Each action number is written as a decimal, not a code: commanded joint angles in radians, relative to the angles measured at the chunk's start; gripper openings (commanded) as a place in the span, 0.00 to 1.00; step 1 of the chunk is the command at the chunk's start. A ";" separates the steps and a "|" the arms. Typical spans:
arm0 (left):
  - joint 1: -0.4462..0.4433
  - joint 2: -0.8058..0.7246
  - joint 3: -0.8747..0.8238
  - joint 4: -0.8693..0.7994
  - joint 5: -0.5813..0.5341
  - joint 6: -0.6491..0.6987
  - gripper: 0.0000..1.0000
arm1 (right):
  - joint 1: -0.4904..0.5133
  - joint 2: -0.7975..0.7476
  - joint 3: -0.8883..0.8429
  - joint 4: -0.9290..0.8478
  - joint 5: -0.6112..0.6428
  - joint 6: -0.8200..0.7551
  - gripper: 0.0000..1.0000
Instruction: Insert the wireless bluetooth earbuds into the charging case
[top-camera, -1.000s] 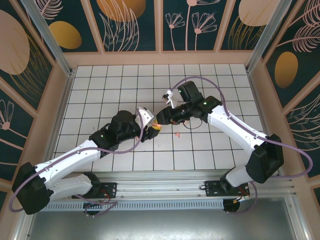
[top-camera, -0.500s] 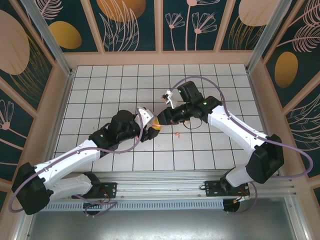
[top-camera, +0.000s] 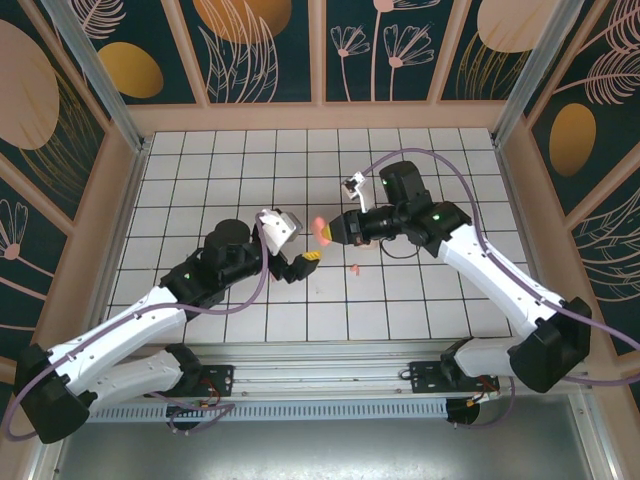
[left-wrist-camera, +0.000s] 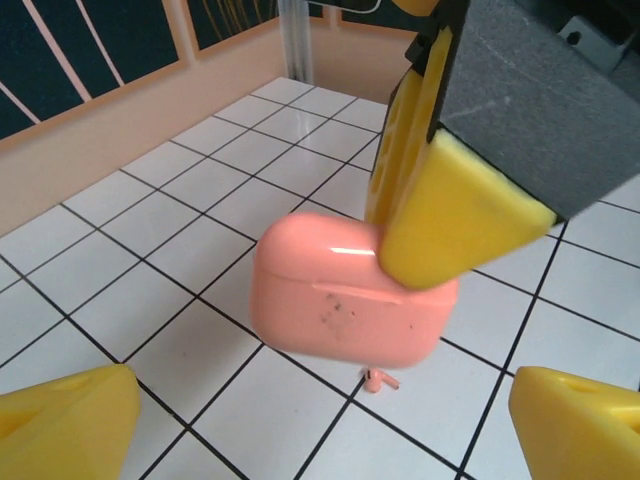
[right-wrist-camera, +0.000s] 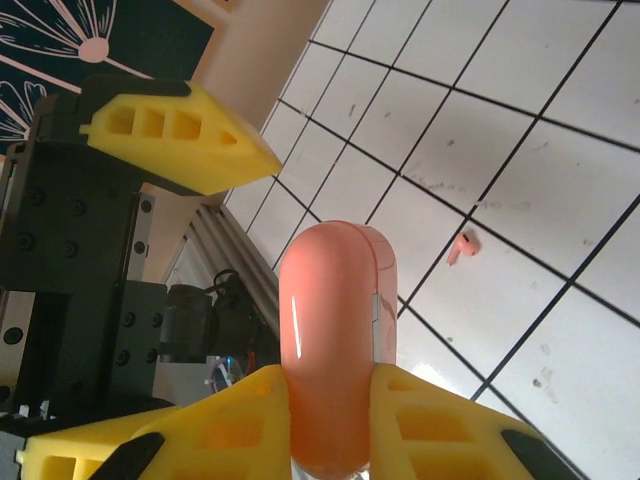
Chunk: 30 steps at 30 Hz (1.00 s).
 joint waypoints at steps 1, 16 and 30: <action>0.033 -0.013 0.023 -0.027 0.081 0.021 0.92 | -0.022 -0.057 -0.035 0.072 -0.040 -0.095 0.19; 0.135 0.043 0.142 -0.154 0.375 0.286 0.86 | -0.131 -0.131 -0.033 -0.052 -0.244 -0.648 0.13; 0.135 0.091 0.217 -0.264 0.458 0.555 0.74 | -0.072 -0.090 0.016 -0.229 -0.207 -1.058 0.09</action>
